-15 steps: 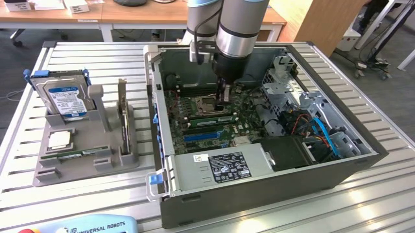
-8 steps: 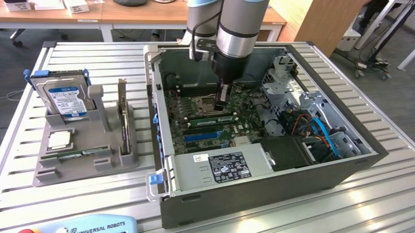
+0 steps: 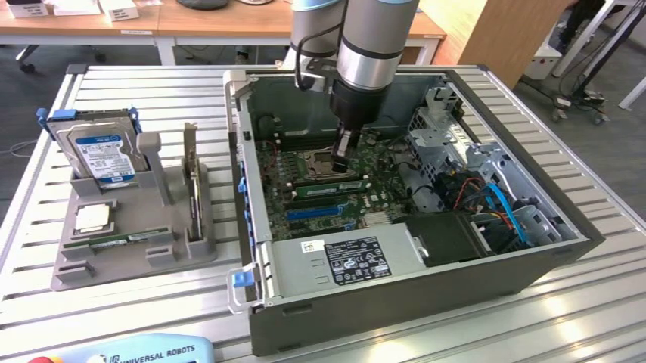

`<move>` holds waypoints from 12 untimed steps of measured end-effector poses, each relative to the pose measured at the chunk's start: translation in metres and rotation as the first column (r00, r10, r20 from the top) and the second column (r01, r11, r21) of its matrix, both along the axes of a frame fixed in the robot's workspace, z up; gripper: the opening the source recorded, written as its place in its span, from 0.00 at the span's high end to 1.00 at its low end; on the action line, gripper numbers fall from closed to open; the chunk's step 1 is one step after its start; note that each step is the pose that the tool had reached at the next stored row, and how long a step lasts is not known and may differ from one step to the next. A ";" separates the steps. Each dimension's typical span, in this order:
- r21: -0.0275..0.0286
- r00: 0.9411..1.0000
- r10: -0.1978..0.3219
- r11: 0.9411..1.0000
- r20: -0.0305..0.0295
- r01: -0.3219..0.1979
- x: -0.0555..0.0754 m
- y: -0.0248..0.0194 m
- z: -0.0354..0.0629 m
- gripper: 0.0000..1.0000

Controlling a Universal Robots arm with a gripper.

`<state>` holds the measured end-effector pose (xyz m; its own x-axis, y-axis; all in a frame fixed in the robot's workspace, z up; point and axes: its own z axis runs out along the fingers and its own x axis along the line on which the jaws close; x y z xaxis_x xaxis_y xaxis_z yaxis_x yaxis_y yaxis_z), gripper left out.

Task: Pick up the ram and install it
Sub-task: 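Press down the ram until it locks into place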

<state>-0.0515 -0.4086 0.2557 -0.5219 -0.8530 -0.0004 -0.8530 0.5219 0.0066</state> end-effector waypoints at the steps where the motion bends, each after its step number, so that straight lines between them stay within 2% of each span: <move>1: 0.000 1.000 -0.018 1.000 0.000 0.018 0.000 0.0000 0.0000 0.90; 4: 0.000 0.997 -0.073 0.997 0.000 0.073 0.000 0.0000 -0.0001 0.90; 7: 0.000 0.992 -0.126 0.992 0.000 0.126 0.000 0.0000 -0.0002 0.90; 12: 0.000 0.977 -0.215 0.977 0.000 0.215 0.000 0.0000 -0.0004 0.90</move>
<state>-0.0515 -0.4087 0.2553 -0.6934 -0.7206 -0.0003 -0.7206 0.6934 0.0065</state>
